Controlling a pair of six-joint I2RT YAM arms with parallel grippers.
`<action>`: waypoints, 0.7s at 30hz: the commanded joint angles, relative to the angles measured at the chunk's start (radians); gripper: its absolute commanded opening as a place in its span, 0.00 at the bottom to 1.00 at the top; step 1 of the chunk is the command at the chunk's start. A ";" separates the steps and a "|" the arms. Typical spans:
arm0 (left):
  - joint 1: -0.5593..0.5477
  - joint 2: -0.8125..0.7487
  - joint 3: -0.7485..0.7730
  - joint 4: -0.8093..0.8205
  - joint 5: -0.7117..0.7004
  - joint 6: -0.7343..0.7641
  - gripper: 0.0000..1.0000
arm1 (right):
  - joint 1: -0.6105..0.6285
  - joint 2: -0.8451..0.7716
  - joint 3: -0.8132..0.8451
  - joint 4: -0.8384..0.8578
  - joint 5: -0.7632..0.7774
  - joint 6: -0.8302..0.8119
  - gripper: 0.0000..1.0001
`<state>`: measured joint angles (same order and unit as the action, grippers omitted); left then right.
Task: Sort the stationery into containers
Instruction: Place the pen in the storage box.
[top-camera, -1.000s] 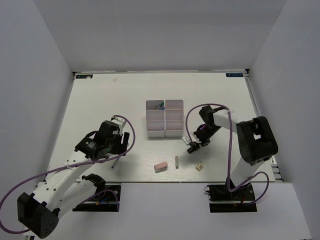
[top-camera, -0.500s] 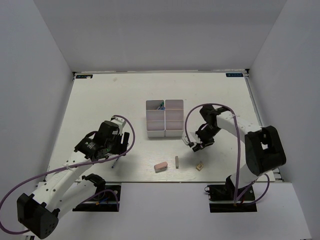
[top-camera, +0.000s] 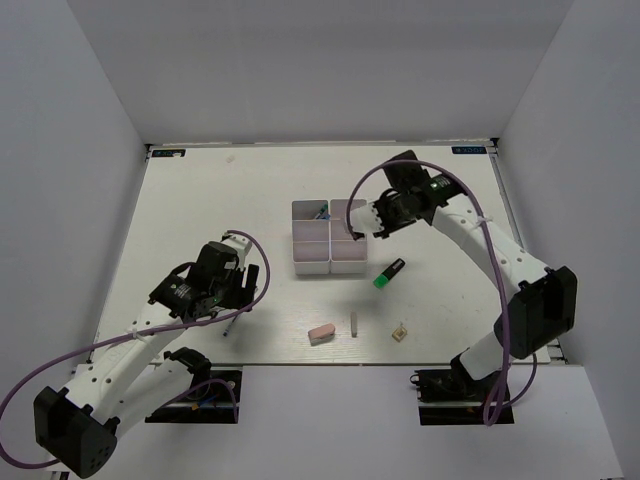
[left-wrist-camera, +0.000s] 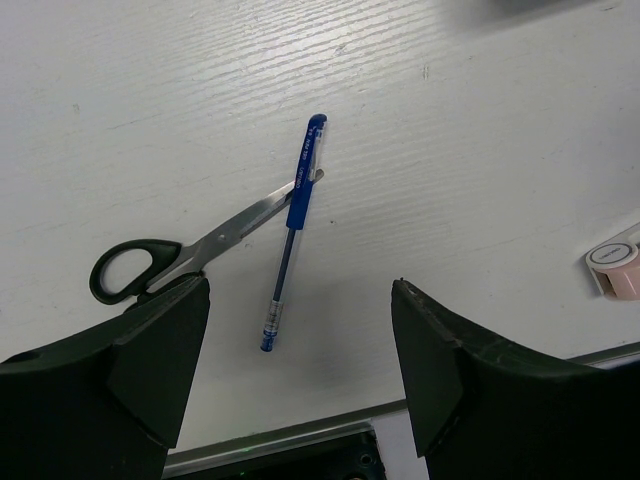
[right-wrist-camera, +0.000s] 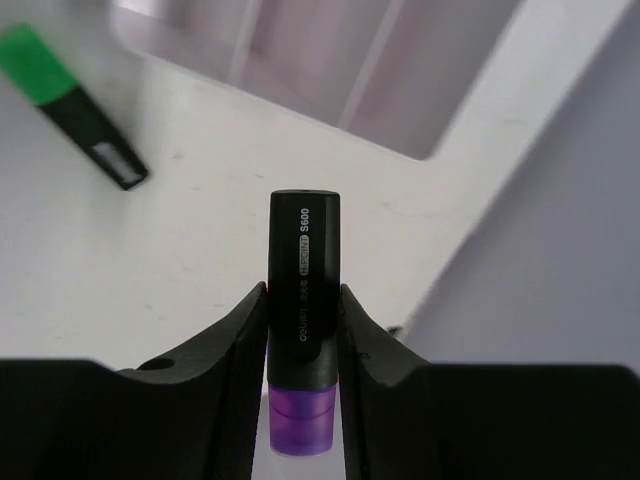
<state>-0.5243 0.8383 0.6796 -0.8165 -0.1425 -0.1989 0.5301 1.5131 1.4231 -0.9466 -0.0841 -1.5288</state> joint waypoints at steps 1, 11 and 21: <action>0.006 -0.019 -0.006 0.000 0.007 0.006 0.84 | 0.053 0.056 0.091 0.108 0.174 0.026 0.00; 0.006 -0.021 -0.008 0.002 0.021 0.009 0.84 | 0.191 0.225 0.212 0.193 0.374 -0.094 0.00; 0.007 -0.047 -0.011 -0.001 0.021 0.012 0.84 | 0.235 0.348 0.252 0.226 0.478 -0.117 0.00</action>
<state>-0.5243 0.8154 0.6773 -0.8165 -0.1345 -0.1955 0.7597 1.8618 1.6268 -0.7376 0.3351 -1.6253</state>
